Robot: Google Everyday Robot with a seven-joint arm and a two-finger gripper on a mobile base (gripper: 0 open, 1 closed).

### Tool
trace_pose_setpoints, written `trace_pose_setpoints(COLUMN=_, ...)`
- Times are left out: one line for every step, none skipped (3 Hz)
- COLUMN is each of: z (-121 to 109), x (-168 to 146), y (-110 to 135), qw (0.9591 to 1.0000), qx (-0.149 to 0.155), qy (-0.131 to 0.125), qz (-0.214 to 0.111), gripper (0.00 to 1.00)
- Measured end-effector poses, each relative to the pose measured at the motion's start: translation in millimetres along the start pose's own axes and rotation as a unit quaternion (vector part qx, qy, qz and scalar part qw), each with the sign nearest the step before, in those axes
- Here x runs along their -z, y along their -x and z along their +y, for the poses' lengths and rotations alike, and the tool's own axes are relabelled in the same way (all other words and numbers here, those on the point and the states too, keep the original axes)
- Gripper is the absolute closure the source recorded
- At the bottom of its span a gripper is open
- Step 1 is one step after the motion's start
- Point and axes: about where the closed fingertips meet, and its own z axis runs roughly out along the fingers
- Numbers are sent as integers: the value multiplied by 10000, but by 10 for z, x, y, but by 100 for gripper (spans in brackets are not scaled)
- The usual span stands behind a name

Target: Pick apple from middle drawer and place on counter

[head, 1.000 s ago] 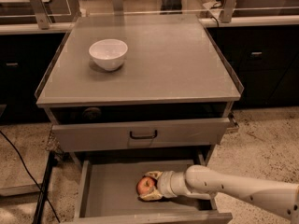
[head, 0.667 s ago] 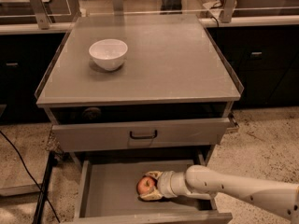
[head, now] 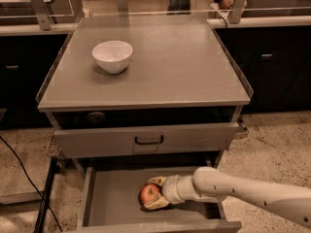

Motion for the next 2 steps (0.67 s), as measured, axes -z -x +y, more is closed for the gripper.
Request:
trace_pose_setpoints(z=68, x=260, y=369, qw=9988, qx=440, qy=227, qz=-54, gripper=100)
trace_pose_setpoints(z=91, x=685, y=811, qw=9950, qx=943, qy=332, qz=-22, gripper=100)
